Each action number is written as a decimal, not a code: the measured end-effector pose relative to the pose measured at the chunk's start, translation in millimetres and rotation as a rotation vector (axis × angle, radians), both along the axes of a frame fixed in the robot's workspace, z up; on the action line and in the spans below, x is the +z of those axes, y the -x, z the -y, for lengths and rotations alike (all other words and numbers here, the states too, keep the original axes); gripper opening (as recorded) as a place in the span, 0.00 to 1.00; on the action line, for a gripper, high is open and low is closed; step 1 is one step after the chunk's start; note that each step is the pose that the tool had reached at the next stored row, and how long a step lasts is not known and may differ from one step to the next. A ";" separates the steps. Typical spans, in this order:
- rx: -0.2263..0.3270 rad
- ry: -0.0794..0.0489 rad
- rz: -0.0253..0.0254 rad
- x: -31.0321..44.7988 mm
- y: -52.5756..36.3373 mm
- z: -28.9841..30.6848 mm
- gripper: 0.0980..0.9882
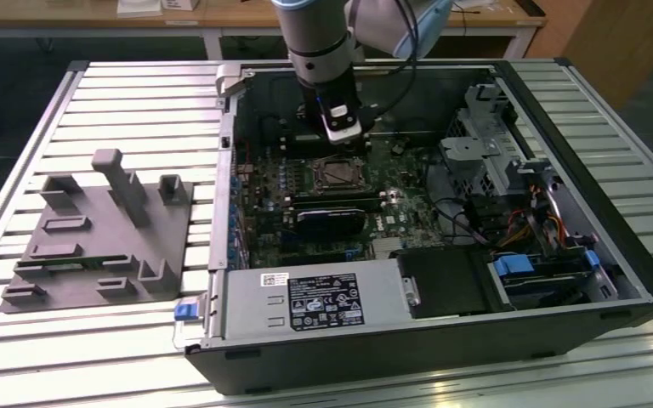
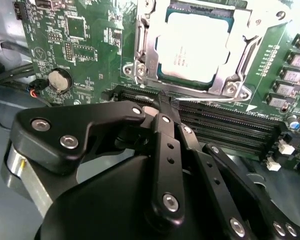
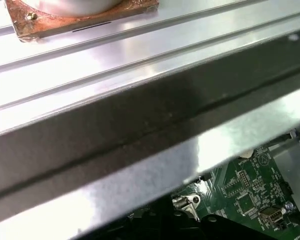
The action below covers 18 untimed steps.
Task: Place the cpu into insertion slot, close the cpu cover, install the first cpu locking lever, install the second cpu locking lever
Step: 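Install the first cpu locking lever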
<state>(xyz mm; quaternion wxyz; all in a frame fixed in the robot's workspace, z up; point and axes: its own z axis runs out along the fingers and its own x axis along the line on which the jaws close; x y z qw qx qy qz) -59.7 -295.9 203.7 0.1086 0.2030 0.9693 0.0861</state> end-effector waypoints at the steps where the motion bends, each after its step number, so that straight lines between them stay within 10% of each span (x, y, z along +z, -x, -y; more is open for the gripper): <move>1: -0.001 0.000 0.0000 0.0 0.0 -0.1 0.01; 18: -0.025 0.062 0.0174 -7.6 0.0 -0.2 0.01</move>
